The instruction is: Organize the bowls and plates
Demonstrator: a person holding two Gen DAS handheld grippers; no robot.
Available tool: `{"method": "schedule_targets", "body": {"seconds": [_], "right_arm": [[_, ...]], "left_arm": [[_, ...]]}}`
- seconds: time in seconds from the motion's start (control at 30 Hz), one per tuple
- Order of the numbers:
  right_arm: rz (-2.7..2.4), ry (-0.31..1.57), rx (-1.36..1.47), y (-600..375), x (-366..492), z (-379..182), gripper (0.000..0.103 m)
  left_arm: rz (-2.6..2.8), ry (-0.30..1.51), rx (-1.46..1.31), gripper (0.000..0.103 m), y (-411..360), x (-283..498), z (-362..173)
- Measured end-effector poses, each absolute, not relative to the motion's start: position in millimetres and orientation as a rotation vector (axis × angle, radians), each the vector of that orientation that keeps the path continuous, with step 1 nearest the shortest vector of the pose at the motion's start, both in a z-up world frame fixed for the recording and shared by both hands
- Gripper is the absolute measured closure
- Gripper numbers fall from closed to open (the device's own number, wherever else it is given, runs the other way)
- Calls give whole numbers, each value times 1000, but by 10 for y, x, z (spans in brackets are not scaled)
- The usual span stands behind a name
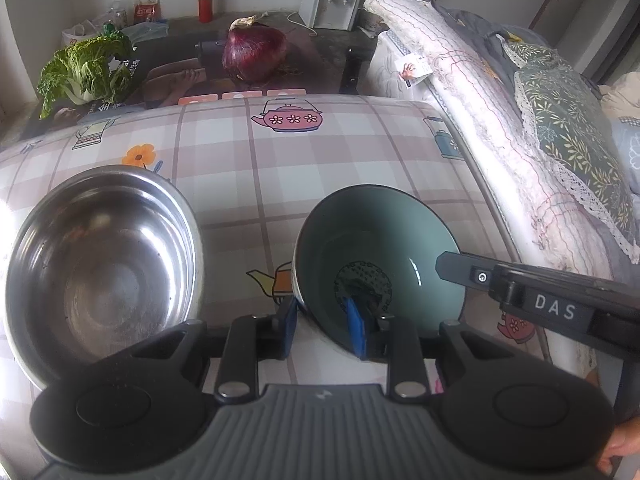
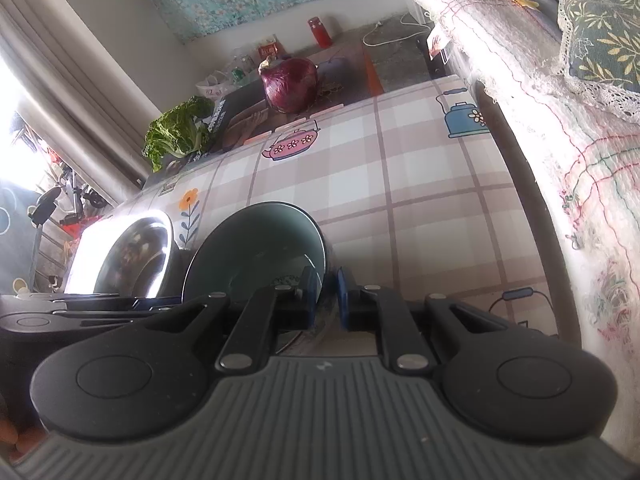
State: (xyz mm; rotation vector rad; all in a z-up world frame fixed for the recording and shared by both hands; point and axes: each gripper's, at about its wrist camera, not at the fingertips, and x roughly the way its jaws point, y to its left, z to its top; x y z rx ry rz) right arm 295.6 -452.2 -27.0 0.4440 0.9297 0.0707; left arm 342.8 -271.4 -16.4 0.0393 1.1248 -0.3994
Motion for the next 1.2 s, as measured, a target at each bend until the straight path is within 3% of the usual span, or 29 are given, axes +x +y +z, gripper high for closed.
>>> {"method": "schedule_targets", "body": {"seconds": [0.6,1.2], "right_arm": [[123,938,581,-4700,2806,-360,90],[138,928,528,-4569,2796,-391,90]], "left_arm": [[-412,1118,17,75,-2672,3420,-179],[-395,1159,53,77,-2655,3384,-228]]}}
